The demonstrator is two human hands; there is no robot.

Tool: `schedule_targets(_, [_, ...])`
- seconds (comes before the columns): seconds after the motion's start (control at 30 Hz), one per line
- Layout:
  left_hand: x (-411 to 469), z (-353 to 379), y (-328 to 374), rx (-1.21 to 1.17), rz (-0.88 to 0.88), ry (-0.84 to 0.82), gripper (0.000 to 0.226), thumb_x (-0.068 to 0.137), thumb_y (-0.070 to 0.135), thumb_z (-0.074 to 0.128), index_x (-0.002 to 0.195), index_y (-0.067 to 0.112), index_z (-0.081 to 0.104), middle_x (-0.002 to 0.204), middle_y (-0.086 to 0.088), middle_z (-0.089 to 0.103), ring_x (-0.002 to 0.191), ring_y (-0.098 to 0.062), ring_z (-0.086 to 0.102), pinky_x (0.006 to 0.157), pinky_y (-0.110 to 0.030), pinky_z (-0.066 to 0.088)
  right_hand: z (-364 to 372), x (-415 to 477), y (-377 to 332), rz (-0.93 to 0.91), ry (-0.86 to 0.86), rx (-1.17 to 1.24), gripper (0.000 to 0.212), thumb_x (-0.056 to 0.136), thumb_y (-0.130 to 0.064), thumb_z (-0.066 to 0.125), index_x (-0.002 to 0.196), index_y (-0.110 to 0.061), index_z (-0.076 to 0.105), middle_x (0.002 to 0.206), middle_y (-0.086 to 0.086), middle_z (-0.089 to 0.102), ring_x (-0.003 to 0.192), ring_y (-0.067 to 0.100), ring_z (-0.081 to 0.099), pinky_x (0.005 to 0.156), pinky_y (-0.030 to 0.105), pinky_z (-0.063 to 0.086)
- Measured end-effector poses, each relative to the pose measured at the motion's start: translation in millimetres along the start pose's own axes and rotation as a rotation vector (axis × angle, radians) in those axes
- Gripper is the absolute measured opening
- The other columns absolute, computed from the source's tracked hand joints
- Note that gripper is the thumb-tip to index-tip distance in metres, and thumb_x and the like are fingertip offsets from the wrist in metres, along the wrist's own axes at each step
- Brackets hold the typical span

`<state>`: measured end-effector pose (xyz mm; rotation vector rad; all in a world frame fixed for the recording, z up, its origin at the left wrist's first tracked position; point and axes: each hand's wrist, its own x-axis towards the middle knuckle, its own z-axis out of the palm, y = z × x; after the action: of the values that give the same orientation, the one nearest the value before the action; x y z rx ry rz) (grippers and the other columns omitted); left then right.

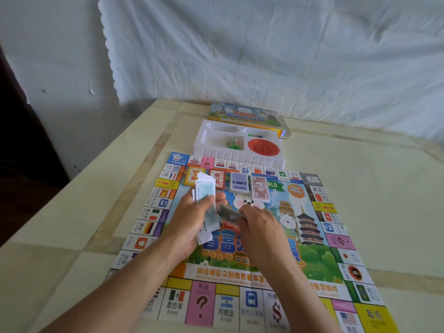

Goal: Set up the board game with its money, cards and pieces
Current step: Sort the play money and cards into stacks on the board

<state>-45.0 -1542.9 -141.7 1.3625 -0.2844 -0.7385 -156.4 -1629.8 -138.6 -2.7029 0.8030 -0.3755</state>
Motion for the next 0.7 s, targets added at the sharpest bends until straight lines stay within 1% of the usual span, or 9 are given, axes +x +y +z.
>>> schedule_targets(0.07, [1,0,-1,0.009,-0.003,0.008,0.019,0.098,0.016,0.049,0.109,0.014,0.064,0.094,-0.004,0.075,0.085,-0.020,0.070,0.061,-0.030,0.052,0,-1,0,0.003,-0.008,-0.022,0.008,0.097,-0.012,0.041,0.094,-0.014,0.048,0.088,-0.004,0.048,0.084,0.017,0.044,0.064,0.030,0.037])
schedule_targets(0.13, [1,0,-2,0.022,-0.006,0.011,0.018,0.097,0.017,0.050,0.107,0.015,0.066,0.093,-0.004,0.075,0.082,-0.019,0.070,0.061,-0.030,0.052,0,-2,-1,-0.003,-0.026,-0.045,0.007,0.095,-0.010,0.044,0.100,-0.015,0.047,0.098,-0.001,0.052,0.090,0.018,0.045,0.065,0.029,0.036])
schedule_targets(0.23, [0,0,-2,0.031,-0.018,0.001,0.019,0.097,0.016,0.050,0.102,0.014,0.068,0.095,-0.007,0.074,0.081,-0.020,0.069,0.063,-0.032,0.054,2,-3,-2,-0.029,-0.068,-0.096,0.022,0.091,-0.006,0.048,0.111,-0.015,0.044,0.109,0.000,0.050,0.100,0.018,0.044,0.068,0.028,0.036])
schedule_targets(0.33, [0,0,-1,0.020,-0.013,0.031,0.017,0.097,0.015,0.050,0.101,0.014,0.067,0.091,-0.006,0.074,0.077,-0.019,0.068,0.062,-0.031,0.053,1,-1,1,-0.013,-0.028,-0.036,0.013,0.093,-0.005,0.046,0.097,-0.016,0.044,0.098,-0.001,0.052,0.090,0.016,0.046,0.065,0.024,0.034])
schedule_targets(0.37, [0,0,0,0.002,-0.009,0.048,0.016,0.097,0.014,0.050,0.101,0.013,0.066,0.089,-0.007,0.074,0.076,-0.020,0.067,0.063,-0.033,0.054,-1,1,2,0.019,0.012,0.061,0.012,0.095,-0.007,0.044,0.089,-0.017,0.042,0.089,-0.002,0.051,0.082,0.015,0.047,0.060,0.023,0.033])
schedule_targets(0.43, [1,0,1,-0.065,-0.014,0.059,0.014,0.096,0.010,0.051,0.102,0.007,0.064,0.089,-0.013,0.072,0.077,-0.024,0.067,0.068,-0.038,0.055,-4,6,5,0.155,-0.014,0.396,0.020,0.099,-0.013,0.040,0.079,-0.015,0.044,0.075,-0.002,0.051,0.063,0.014,0.046,0.051,0.020,0.033])
schedule_targets(0.53, [2,0,2,-0.144,-0.042,0.046,0.011,0.095,0.005,0.051,0.100,0.001,0.061,0.077,-0.012,0.064,0.066,-0.020,0.062,0.062,-0.031,0.052,-9,8,6,0.364,-0.095,0.989,0.020,0.099,-0.008,0.040,0.090,-0.002,0.057,0.071,0.005,0.054,0.056,0.013,0.047,0.049,0.022,0.040])
schedule_targets(0.6, [1,-1,2,-0.135,-0.052,0.000,0.014,0.093,0.005,0.053,0.104,-0.002,0.060,0.072,-0.009,0.061,0.059,-0.016,0.058,0.055,-0.028,0.049,-8,6,4,0.400,-0.144,1.147,0.020,0.099,-0.006,0.042,0.096,0.003,0.059,0.070,0.006,0.055,0.054,0.014,0.048,0.051,0.025,0.041])
schedule_targets(0.7, [-2,-2,1,-0.091,-0.052,-0.087,0.022,0.090,0.007,0.060,0.111,0.001,0.059,0.075,-0.009,0.064,0.057,-0.016,0.058,0.049,-0.027,0.048,-3,7,-3,0.408,-0.176,1.177,0.020,0.098,-0.008,0.043,0.094,-0.002,0.062,0.070,0.004,0.058,0.057,0.013,0.048,0.054,0.027,0.038])
